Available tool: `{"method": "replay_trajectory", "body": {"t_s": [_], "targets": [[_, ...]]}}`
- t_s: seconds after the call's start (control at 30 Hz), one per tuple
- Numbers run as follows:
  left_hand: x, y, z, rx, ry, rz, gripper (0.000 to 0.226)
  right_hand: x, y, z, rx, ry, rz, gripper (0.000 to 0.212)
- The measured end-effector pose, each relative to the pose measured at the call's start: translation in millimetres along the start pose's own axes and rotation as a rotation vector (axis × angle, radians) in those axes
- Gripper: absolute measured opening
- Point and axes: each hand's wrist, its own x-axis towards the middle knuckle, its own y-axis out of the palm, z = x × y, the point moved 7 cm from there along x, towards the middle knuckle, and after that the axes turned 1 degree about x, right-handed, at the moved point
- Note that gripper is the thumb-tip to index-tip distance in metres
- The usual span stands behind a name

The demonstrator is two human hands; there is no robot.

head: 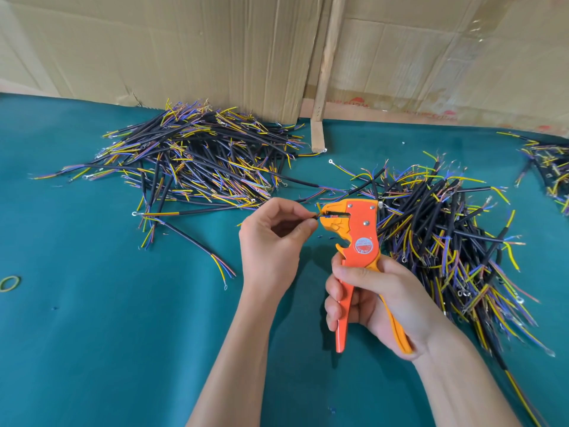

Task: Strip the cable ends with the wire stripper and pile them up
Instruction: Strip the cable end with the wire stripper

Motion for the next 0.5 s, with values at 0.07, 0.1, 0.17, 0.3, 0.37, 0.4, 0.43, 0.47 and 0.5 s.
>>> {"method": "replay_trajectory", "body": {"t_s": [0.07, 0.1, 0.17, 0.3, 0.37, 0.4, 0.43, 0.47, 0.5], "targets": [[-0.1, -0.1, -0.2, -0.012, -0.002, 0.005, 0.026, -0.2, -0.2, 0.0, 0.001, 0.000, 0.003, 0.015], [0.0, -0.1, -0.1, -0.016, -0.004, 0.007, 0.027, -0.2, -0.4, -0.1, 0.003, 0.001, 0.003, 0.015], [0.0, -0.1, -0.1, -0.020, -0.006, 0.009, 0.027, -0.1, -0.2, -0.4, 0.003, 0.002, 0.003, 0.014], [-0.1, 0.9, 0.6, -0.026, -0.007, 0.018, 0.025, -0.4, -1.0, 0.1, -0.001, -0.004, 0.001, 0.014], [-0.2, 1.4, 0.9, -0.030, -0.007, 0.025, 0.023, -0.7, -1.4, -0.2, 0.000, -0.005, 0.001, 0.015], [-0.1, 1.5, 1.1, -0.029, -0.008, 0.029, 0.022, -0.8, -1.7, -0.5, 0.003, -0.004, 0.000, 0.015], [-0.2, 1.6, 1.3, -0.029, -0.009, 0.031, 0.022, -0.8, -1.8, -0.8, 0.006, -0.004, -0.001, 0.015], [-0.3, 1.6, 1.6, -0.030, -0.009, 0.032, 0.022, -0.7, -2.0, -0.9, 0.008, -0.003, -0.002, 0.016], [-0.3, 1.5, 1.9, -0.031, -0.009, 0.032, 0.022, -0.5, -2.0, -1.3, 0.010, -0.001, -0.002, 0.016]]}}
